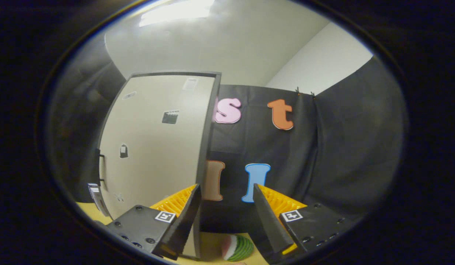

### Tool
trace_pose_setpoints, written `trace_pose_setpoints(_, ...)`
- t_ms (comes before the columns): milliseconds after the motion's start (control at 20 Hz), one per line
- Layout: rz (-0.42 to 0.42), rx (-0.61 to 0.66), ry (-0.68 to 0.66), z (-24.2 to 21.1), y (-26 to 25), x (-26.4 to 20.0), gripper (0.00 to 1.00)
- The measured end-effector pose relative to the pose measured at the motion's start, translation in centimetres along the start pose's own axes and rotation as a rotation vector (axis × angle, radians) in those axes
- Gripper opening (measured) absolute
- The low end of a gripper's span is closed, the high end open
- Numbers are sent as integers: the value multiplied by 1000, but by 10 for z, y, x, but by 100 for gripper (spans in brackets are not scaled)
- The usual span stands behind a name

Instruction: Open the shoe cabinet door, grab the shoes and put them into the shoe cabinet, then close the shoe cabinet door.

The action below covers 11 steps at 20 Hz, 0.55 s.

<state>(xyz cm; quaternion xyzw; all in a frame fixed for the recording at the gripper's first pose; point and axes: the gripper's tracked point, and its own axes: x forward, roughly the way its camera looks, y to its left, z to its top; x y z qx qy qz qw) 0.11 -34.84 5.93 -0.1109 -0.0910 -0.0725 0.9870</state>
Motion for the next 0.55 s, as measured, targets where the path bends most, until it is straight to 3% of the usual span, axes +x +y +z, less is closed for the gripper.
trace_pose_setpoints(350, -35, -42, -19, -46, -99, -4, 89)
trace_pose_setpoints(550, 48, -43, -134, -81, -119, -5, 89)
